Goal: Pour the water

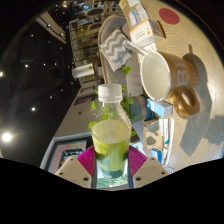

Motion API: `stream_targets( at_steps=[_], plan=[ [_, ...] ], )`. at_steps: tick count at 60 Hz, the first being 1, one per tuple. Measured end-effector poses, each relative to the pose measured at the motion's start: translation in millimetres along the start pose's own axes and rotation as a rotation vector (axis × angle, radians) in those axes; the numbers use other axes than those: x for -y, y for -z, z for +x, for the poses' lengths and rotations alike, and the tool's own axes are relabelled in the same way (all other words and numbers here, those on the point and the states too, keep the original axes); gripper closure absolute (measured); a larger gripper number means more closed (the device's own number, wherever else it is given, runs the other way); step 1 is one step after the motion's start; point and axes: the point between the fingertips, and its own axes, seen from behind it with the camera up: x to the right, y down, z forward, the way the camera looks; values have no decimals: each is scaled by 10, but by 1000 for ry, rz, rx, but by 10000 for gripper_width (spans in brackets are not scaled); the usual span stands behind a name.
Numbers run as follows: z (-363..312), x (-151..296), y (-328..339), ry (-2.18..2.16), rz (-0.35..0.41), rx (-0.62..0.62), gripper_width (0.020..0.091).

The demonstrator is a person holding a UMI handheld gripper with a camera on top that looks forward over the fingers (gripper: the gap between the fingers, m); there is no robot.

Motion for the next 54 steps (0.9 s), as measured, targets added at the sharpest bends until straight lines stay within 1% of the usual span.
stream_targets(
  at_steps=[5,11,22,28,33,36,42,49,52,54],
  plan=[
    [107,174,-19,-135,1,6,696],
    [226,247,-123,-248,0,19,697],
    [205,216,-112,-263,-51,-6,699],
    [50,164,-45,-165,-85,-29,699],
    [-238,118,23,47,-116,-38,698],
    [-476,195,135,197,-121,-21,699],
    [-961,415,249,524,-53,-15,695],
    [-1425,896,510,869,52,-26,692],
    [-1519,1176,697,1012,106,-50,694],
    [-1535,1375,723,1104,139,-89,693]
  ],
)
